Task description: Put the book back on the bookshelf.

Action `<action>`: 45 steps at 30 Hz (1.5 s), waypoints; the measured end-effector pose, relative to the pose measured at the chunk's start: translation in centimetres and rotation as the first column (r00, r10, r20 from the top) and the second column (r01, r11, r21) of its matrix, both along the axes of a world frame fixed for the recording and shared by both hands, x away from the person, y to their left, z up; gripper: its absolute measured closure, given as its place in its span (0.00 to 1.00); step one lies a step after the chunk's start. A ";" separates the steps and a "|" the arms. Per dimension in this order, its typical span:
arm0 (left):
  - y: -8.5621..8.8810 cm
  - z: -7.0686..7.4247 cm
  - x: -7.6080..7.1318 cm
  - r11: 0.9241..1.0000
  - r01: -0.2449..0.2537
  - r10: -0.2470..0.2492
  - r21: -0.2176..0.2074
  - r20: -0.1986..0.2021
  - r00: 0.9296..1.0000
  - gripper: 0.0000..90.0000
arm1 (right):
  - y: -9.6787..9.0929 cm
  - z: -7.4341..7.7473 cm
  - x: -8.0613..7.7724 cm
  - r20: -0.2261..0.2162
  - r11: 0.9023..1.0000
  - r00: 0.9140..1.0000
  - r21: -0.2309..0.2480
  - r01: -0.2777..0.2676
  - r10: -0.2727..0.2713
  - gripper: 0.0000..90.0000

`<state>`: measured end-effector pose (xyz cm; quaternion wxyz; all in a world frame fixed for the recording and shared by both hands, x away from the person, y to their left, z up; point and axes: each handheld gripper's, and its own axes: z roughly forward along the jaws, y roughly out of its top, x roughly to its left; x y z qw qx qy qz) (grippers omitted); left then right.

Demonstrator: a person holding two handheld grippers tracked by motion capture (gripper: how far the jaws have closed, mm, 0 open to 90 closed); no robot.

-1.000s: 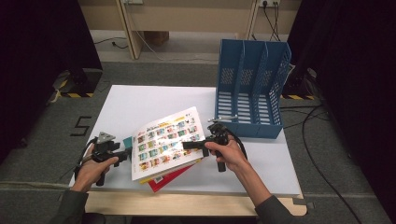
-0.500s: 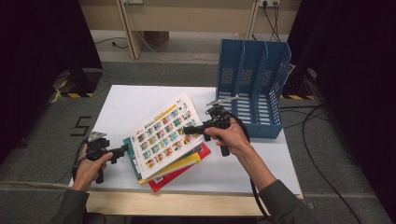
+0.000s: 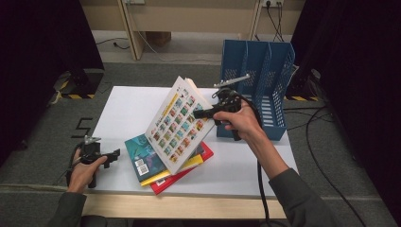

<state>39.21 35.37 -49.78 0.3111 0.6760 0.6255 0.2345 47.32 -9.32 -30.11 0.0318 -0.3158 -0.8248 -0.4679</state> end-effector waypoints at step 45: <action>-0.4 -0.6 0.0 0.998 0.020 -0.022 0.055 0.023 1.000 0.12 | 2.6 5.0 0.2 0.136 0.968 0.990 -0.243 0.059 -0.026 0.82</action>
